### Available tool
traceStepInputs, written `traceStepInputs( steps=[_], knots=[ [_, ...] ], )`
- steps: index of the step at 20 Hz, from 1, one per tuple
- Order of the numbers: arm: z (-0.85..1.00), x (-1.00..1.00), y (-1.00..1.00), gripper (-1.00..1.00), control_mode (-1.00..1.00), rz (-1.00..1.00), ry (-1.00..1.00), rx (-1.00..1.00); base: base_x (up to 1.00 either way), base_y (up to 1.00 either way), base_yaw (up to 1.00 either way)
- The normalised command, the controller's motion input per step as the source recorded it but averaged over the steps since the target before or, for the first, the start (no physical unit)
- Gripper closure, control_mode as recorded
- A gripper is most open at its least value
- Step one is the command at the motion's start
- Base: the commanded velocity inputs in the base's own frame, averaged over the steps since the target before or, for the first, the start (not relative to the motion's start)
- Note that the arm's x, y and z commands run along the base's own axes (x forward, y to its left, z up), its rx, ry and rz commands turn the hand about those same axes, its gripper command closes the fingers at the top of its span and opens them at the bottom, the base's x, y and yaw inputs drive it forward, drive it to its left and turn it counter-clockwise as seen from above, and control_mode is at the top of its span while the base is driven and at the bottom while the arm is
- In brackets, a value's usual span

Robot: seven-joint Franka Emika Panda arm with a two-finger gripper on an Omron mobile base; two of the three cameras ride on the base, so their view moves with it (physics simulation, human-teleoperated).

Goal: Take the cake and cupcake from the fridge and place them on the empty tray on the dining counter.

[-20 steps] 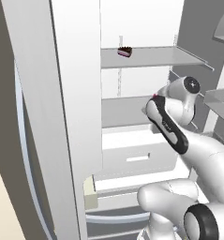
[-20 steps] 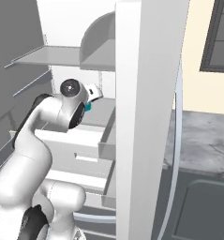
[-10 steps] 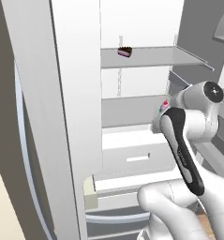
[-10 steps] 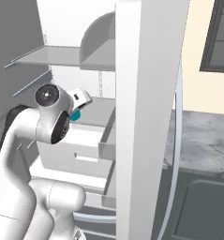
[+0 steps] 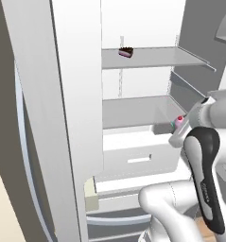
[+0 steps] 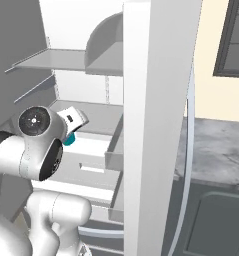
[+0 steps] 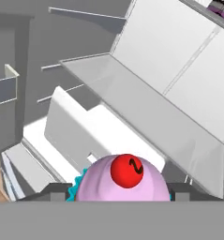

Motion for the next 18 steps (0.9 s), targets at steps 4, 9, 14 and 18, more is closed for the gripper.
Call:
traceStepInputs(
  steps=[4,9,14,18],
  knots=[
    [0.0,-0.4,0.02,1.0,1.0,0.0,0.0,-0.02,-0.14,0.0,0.0],
    [0.0,0.0,0.0,1.0,1.0,0.0,0.0,0.0,-0.75,0.0,0.03],
    [0.0,0.0,0.0,1.0,1.0,0.0,0.0,0.0,-0.85,0.0,0.02],
    [0.0,0.0,0.0,1.0,1.0,0.0,0.0,0.0,-0.93,-0.07,0.0]
  ],
)
